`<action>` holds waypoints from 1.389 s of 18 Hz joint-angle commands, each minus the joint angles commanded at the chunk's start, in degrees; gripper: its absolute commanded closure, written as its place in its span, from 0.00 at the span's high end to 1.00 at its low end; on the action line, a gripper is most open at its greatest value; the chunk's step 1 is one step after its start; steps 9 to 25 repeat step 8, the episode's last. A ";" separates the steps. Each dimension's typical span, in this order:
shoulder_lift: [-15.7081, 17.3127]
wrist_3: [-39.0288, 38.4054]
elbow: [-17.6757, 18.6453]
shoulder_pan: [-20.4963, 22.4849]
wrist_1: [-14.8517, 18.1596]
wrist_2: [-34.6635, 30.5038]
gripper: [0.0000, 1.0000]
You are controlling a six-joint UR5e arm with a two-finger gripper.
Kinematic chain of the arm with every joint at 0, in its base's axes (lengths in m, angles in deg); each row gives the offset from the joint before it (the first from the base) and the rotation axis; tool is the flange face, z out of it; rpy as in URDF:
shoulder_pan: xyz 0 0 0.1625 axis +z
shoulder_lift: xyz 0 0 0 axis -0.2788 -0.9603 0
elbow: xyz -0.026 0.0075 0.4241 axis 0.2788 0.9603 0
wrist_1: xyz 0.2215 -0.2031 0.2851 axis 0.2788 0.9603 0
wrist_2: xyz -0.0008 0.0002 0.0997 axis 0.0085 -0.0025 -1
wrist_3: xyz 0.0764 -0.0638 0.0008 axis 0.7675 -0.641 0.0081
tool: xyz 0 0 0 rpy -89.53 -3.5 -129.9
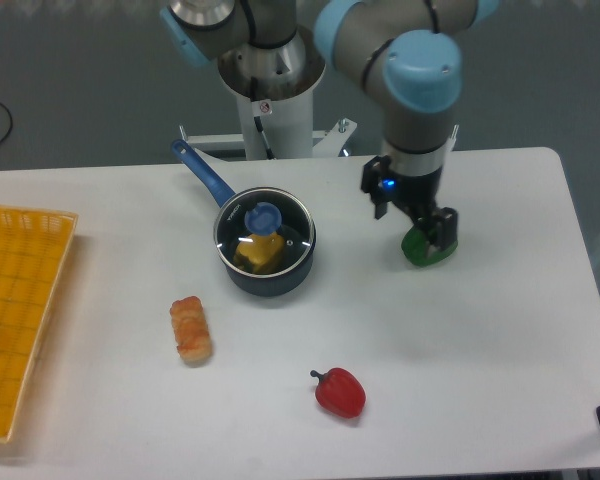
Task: Close the pot lid
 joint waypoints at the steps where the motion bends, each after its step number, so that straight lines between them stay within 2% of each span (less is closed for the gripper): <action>1: 0.53 1.41 -0.61 0.97 1.40 0.44 1.00; 3: 1.23 2.82 -1.23 2.64 5.09 0.97 1.00; 4: 1.93 4.05 -1.23 3.35 5.81 1.06 1.00; 7: 2.73 6.61 -0.71 4.23 5.99 1.14 1.00; 25: 2.90 6.70 -0.62 4.84 6.42 1.23 1.00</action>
